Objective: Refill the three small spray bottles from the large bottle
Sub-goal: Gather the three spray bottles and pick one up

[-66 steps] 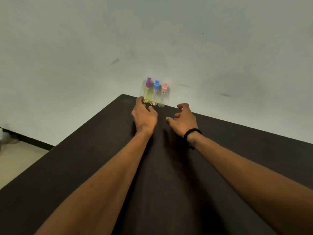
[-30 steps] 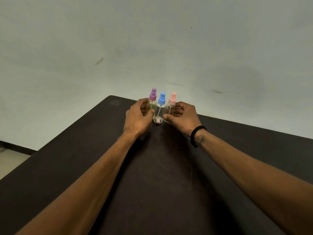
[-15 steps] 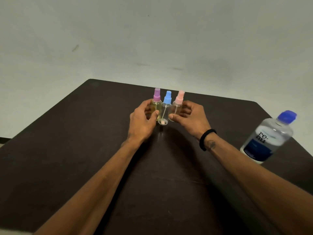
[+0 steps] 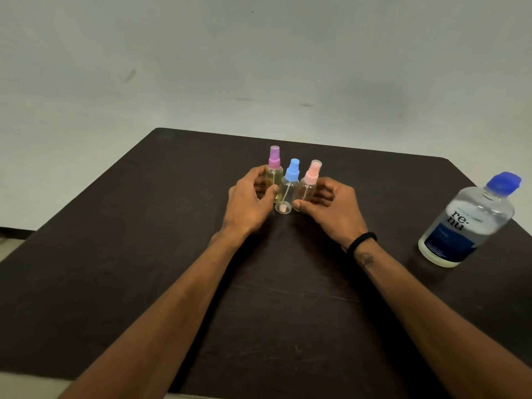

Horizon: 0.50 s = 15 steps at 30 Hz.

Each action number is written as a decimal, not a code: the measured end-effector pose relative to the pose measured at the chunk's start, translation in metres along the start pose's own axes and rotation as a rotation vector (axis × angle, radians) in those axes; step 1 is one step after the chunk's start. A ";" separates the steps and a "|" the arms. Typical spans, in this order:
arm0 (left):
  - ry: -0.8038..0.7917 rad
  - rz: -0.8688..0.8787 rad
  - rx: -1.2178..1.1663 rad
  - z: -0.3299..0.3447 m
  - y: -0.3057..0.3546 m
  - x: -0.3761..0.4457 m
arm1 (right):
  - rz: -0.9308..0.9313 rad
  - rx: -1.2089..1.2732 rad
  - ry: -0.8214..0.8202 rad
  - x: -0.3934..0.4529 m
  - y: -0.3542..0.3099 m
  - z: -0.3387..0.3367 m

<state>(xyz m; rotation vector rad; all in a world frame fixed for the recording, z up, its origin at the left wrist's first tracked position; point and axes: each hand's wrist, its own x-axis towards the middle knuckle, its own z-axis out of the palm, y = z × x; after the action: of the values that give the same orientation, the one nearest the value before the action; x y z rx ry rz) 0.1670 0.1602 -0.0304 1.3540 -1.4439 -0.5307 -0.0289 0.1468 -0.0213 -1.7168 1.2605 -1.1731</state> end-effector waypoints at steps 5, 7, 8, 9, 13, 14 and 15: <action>-0.006 0.013 0.022 -0.001 -0.006 -0.002 | -0.023 0.004 -0.006 -0.001 0.004 0.001; -0.023 0.025 0.024 -0.002 -0.006 -0.003 | -0.029 0.012 -0.007 0.000 0.005 0.000; -0.034 0.030 0.025 -0.002 -0.006 -0.003 | -0.030 0.020 -0.012 -0.001 0.005 -0.001; -0.045 0.033 0.026 -0.002 -0.005 -0.004 | -0.030 0.032 -0.021 -0.001 0.005 -0.002; -0.086 0.040 0.058 0.000 -0.005 -0.004 | -0.047 0.049 -0.049 -0.003 0.002 -0.002; -0.091 0.040 0.064 0.000 -0.005 -0.003 | -0.052 0.036 -0.046 -0.002 0.001 -0.002; -0.094 0.037 0.066 0.000 -0.006 -0.003 | -0.054 0.018 -0.041 -0.001 -0.001 -0.001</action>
<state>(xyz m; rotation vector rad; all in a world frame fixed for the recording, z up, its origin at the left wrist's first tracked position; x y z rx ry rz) 0.1691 0.1614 -0.0362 1.3671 -1.5716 -0.5331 -0.0296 0.1484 -0.0208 -1.7632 1.1819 -1.1706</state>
